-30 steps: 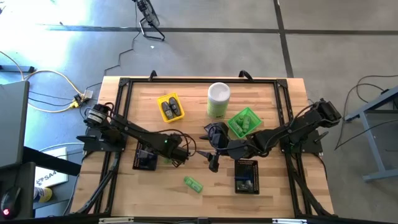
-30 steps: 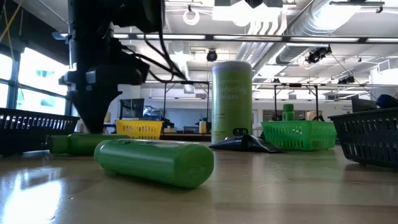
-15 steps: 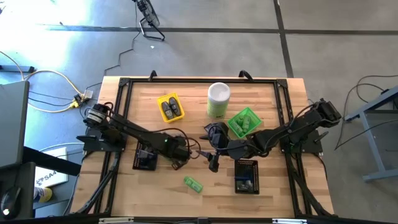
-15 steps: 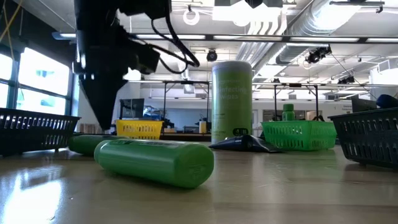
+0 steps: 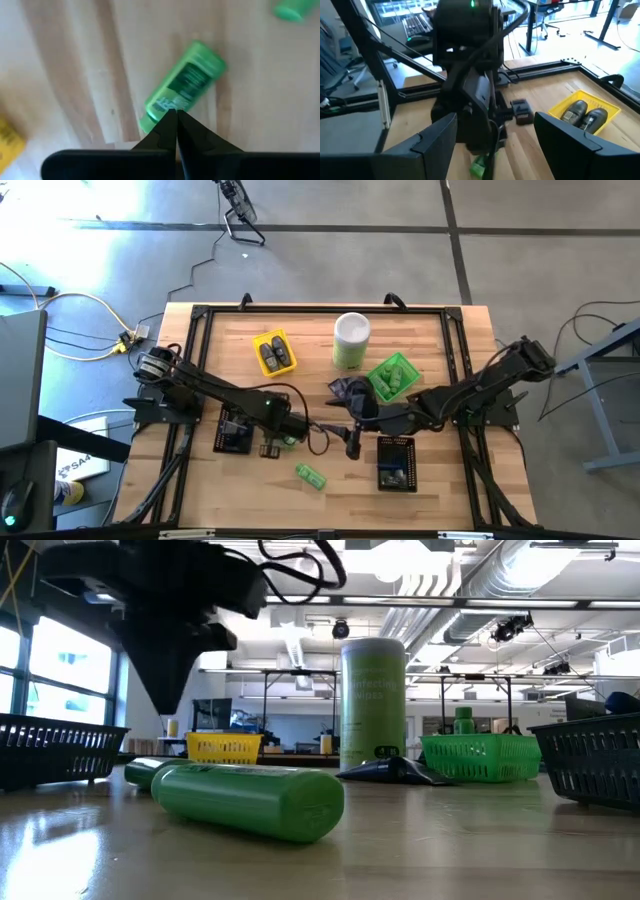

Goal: Pick & Place Travel size toiletries
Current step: Put the shampoo bottle bottle into the green bin

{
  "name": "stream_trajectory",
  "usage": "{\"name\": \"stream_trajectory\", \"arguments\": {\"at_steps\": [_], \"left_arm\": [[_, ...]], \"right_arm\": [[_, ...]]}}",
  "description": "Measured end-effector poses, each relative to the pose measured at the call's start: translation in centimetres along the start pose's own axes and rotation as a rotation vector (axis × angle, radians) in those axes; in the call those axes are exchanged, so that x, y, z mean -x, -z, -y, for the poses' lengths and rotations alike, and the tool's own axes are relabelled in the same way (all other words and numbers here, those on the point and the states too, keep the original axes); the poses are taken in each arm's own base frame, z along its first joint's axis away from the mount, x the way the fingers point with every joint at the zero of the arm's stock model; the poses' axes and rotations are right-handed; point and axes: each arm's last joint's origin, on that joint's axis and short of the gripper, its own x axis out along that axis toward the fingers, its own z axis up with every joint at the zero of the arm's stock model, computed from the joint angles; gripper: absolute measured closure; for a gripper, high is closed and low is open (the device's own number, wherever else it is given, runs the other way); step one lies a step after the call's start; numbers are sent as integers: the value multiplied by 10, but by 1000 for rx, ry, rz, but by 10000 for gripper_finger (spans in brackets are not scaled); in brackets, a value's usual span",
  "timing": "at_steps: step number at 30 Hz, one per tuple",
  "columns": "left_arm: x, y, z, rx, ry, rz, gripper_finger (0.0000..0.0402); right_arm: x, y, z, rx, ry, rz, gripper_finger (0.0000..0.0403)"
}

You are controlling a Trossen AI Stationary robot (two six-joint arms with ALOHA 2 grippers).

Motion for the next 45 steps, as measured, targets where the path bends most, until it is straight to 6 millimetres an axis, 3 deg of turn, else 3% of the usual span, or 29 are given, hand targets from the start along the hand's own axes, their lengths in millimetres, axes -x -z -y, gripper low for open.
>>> {"name": "stream_trajectory", "arguments": {"at_steps": [8,16,26,32,37,41,45], "left_arm": [[0,3,1,-245,59,-32,401],[0,0,2,-163,61,1,401],[0,-2,2,-158,59,25,401],[23,17,-21,-125,-7,-54,401],[60,40,-45,-114,-15,-13,401],[88,65,-57,-89,-6,125,401],[88,89,-60,-40,20,297,402]], "right_arm": [[31,-18,-2,-46,-56,43,144],[66,-34,1,-109,-114,73,144],[69,-41,9,-79,-52,110,144],[63,-45,19,-91,-2,125,144],[58,-47,28,-104,30,136,144],[55,-50,33,-114,49,145,144],[55,-49,33,-111,52,141,144]]}}
